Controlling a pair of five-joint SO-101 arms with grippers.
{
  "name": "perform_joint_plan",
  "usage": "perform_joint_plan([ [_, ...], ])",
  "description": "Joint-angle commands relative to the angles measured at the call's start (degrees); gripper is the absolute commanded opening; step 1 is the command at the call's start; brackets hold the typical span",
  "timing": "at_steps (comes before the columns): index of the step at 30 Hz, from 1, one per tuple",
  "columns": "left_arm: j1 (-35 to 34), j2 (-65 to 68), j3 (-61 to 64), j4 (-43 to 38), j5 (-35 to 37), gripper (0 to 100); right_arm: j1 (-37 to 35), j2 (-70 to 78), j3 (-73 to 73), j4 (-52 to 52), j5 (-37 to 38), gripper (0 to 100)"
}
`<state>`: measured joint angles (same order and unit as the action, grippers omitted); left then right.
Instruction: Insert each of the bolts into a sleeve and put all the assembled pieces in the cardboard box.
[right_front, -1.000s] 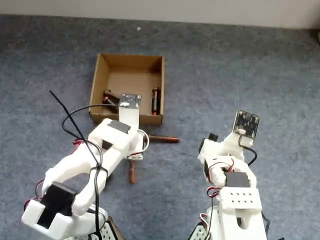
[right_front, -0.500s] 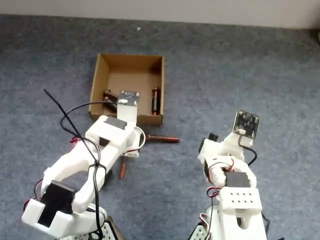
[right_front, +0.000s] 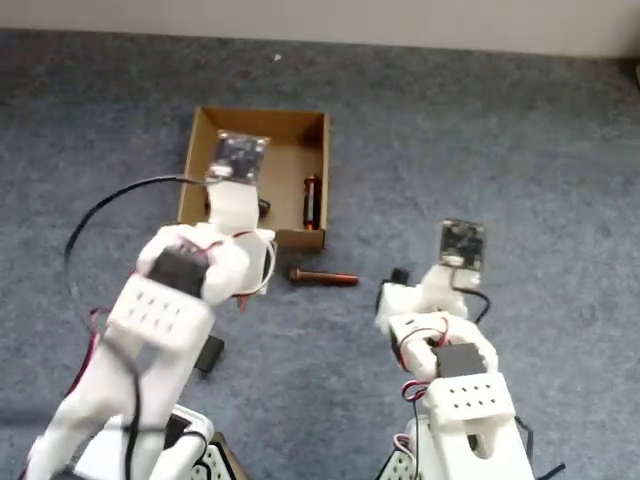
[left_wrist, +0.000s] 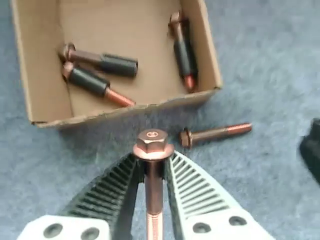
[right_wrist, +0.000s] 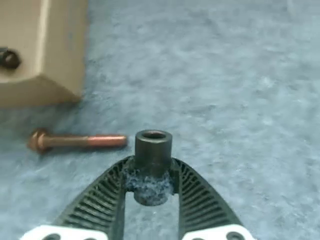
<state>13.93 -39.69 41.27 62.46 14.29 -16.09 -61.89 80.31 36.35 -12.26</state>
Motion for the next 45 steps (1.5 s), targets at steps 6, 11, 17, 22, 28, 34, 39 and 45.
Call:
perform_joint_plan([
  [6, -3.47, -23.16, 9.98, -11.16, -0.88, 0, -12.44, -1.54, -6.81, -0.92, 4.13, 0.5],
  [11, -3.91, -33.63, 17.89, -16.35, -0.88, 0, -13.93, -6.99, -6.46, -1.27, 7.12, 0.5],
  [17, -3.65, -41.19, 24.22, -19.87, -0.7, 0, -15.16, -19.47, -6.11, -1.19, 8.62, 0.5],
  [22, -3.56, -45.05, 24.57, -19.87, -0.44, 0, -19.21, -21.58, -2.68, -1.45, 8.62, 0.5],
  [28, 0.13, -49.8, 24.84, -19.69, -0.26, 0, -23.08, -27.12, 4.44, -9.89, 8.7, 0.5],
  [34, 1.8, -55.6, 24.75, -19.87, 1.14, 0, -23.43, -36.26, 12.79, -12.44, 14.33, 0.5],
  [39, 5.32, -58.68, 24.75, -19.69, 0.97, 1, -28.09, -43.3, 18.24, -12.26, 14.86, 0.5],
  [45, 11.91, -61.41, 24.48, -17.41, 0.88, 1, -30.11, -42.77, 19.3, -12.26, 14.86, 0.5],
])
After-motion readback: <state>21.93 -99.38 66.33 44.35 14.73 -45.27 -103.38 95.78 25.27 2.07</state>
